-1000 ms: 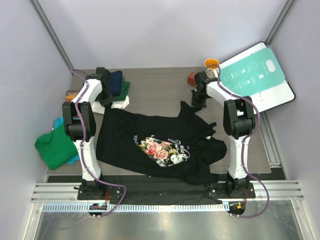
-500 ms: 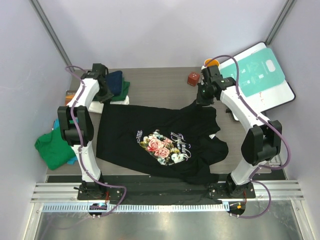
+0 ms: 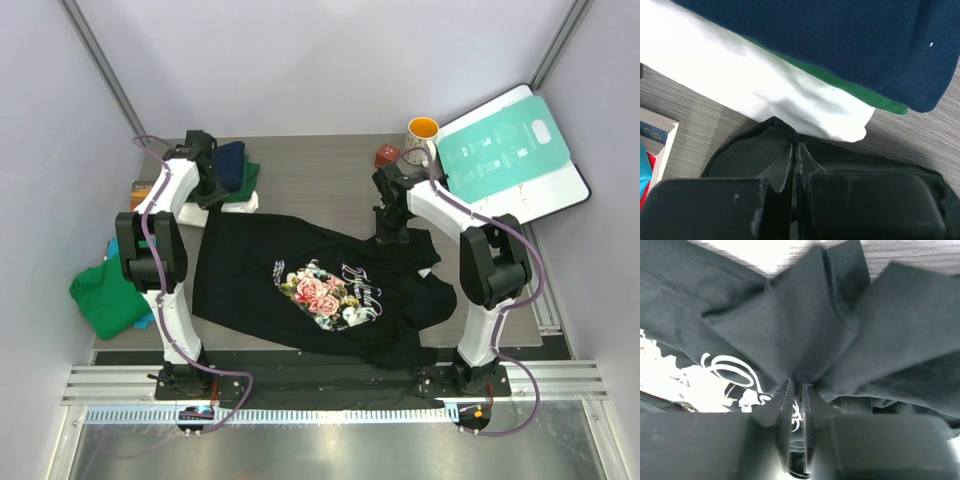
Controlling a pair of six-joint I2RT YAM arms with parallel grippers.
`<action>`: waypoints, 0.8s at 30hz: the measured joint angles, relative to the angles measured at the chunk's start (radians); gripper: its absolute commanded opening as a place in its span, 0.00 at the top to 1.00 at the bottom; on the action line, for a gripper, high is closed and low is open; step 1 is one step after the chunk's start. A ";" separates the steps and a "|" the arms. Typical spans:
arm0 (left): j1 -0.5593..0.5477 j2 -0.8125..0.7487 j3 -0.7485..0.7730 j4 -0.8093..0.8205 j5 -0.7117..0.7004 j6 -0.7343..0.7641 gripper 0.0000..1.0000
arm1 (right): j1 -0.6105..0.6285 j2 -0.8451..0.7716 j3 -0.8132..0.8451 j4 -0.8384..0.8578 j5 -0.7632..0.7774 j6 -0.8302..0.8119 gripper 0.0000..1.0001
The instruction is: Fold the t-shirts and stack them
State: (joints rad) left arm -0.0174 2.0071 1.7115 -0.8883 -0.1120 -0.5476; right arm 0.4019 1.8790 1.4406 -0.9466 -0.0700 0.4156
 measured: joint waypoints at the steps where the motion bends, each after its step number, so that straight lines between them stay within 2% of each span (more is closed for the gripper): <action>1: 0.000 0.000 0.000 0.000 0.000 0.001 1.00 | 0.000 0.000 0.001 -0.003 -0.002 0.005 0.71; 3: 0.000 0.000 0.000 0.000 0.000 0.002 1.00 | -0.001 -0.003 0.010 -0.009 0.020 0.012 0.63; 6: 0.000 0.000 0.000 0.000 0.000 0.005 1.00 | -0.009 -0.018 0.033 -0.015 0.078 0.014 0.59; 8: 0.000 0.000 0.000 0.000 0.000 0.006 1.00 | -0.027 -0.040 0.069 -0.018 0.111 0.010 0.50; 15: 0.000 0.000 -0.006 0.001 0.001 0.006 1.00 | -0.193 -0.075 0.161 0.068 0.160 -0.033 0.47; 19: 0.000 0.000 -0.009 0.001 0.001 0.006 1.00 | -0.259 0.026 0.193 0.092 0.145 -0.072 0.47; 24: 0.000 0.000 -0.020 0.002 0.001 0.007 1.00 | -0.262 0.185 0.202 0.105 0.080 -0.108 0.46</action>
State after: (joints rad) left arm -0.0174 2.0068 1.6913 -0.8860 -0.1108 -0.5404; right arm 0.1398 2.0644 1.6424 -0.8413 0.0105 0.3080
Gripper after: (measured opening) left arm 0.005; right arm 0.533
